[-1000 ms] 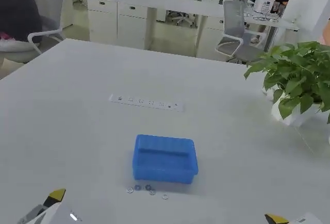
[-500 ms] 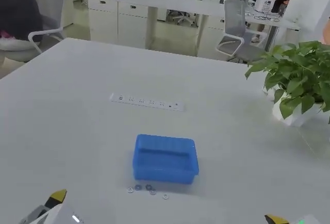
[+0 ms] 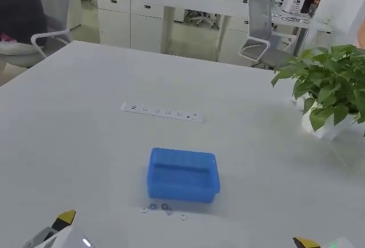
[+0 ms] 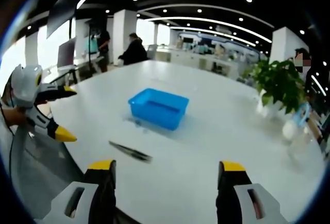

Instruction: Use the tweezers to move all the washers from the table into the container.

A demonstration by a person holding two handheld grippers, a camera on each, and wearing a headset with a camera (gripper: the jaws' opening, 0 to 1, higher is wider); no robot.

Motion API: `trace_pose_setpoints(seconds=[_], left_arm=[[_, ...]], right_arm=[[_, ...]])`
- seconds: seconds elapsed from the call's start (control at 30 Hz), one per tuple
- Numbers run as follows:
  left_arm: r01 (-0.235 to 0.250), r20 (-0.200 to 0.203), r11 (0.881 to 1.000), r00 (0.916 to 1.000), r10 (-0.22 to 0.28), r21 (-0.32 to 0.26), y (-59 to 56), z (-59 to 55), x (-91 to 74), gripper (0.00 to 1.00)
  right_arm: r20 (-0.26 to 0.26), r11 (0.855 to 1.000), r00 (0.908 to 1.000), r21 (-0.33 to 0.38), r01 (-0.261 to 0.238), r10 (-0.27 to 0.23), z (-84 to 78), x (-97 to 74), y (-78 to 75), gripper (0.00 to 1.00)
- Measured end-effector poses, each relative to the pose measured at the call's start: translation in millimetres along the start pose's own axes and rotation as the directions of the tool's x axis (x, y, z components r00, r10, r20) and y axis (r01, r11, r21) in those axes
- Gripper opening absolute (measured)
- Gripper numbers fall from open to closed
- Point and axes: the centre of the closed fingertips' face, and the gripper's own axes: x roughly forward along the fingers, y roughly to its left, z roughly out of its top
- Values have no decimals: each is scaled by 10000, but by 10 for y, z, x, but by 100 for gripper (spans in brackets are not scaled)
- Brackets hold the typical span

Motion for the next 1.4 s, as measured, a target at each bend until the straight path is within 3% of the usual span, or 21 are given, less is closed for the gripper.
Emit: trace_pose_setpoints(seconds=[0.63, 0.73, 0.83, 0.97, 1.13, 1.17, 1.23, 1.4], left_arm=[[161, -162, 9994, 9997, -166, -319, -4, -17, 4, 96], [135, 71, 9987, 9999, -132, -487, 25, 36, -14, 95], [233, 19, 9972, 9997, -232, -704, 25, 28, -11, 95], [311, 108, 9982, 9995, -306, -505, -3, 77, -30, 94], [1025, 160, 9947, 9946, -1026, 115, -123, 217, 2, 79], [1389, 131, 9902, 9902, -1391, 145, -177, 236, 30, 76], [1895, -57, 9816, 9819, -1894, 232, -249, 229, 70, 70], [2513, -590, 9643, 9672, -2470, 836, -333, 176, 204, 54]], right_arm=[[-53, 9999, 9999, -108, 100, -101, -20, 3, -25, 78], [-19, 9999, 9999, -76, 128, -129, -16, 4, -34, 78], [38, 9998, 9998, -37, 175, -175, -14, 2, -48, 78], [79, 9997, 9997, -44, 247, -246, -13, 6, -68, 77], [66, 9995, 9995, -66, 307, -307, -15, 4, -79, 77], [57, 9995, 9995, -69, 307, -306, -16, 5, -79, 77], [12, 9996, 9996, -68, 290, -290, -24, 9, -77, 76], [-88, 9997, 9997, -82, 246, -246, -39, 15, -69, 76]])
